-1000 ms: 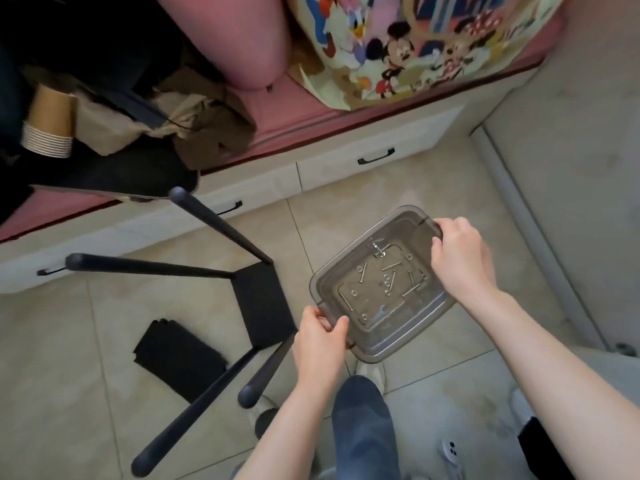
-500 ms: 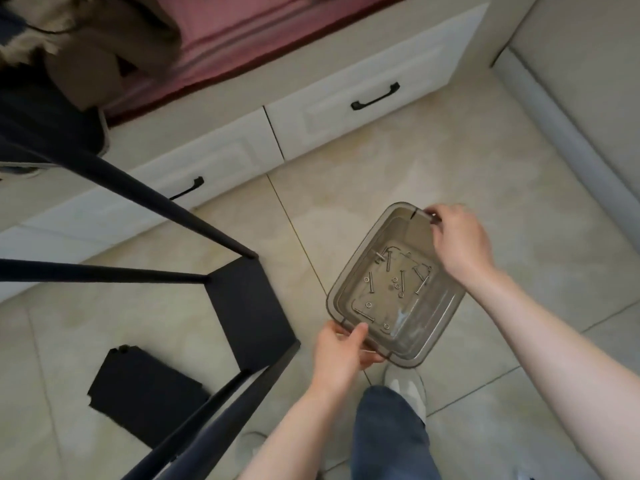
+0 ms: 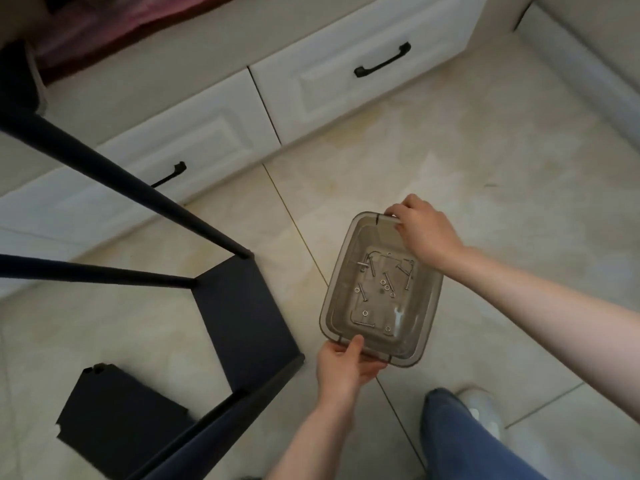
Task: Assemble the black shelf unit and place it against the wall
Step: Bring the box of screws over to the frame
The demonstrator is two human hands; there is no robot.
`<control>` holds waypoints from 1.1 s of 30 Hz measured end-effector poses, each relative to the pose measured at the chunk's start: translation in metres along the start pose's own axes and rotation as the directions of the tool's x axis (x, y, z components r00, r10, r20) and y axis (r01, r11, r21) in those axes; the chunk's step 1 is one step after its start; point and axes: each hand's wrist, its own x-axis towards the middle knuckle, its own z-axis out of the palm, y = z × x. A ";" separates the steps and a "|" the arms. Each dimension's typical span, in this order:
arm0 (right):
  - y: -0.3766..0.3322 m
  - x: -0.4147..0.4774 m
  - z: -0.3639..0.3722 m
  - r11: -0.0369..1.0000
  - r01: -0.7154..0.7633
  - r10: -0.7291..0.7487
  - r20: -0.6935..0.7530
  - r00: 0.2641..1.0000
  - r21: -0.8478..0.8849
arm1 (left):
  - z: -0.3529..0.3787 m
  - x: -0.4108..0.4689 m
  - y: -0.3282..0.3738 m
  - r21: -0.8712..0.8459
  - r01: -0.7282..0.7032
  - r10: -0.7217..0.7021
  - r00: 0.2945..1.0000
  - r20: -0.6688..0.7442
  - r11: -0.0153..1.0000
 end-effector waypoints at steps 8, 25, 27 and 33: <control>0.007 0.007 0.042 0.990 0.128 -0.130 -0.026 0.991 -0.066 | 0.011 0.040 -0.042 -0.072 -0.037 0.029 0.994 -0.103 0.997; 0.034 -0.049 0.054 0.983 0.064 -0.058 -0.042 0.997 0.170 | -0.006 0.062 -0.076 0.280 -0.134 0.196 0.959 -0.205 0.950; 0.042 -0.071 0.064 0.976 -0.002 0.019 -0.076 0.997 0.220 | -0.018 0.069 -0.070 0.500 -0.190 0.364 0.889 -0.277 0.845; 0.039 -0.120 0.099 0.819 -0.227 0.206 0.100 0.973 0.526 | -0.019 0.088 -0.042 0.511 -0.438 0.547 0.834 -0.078 0.740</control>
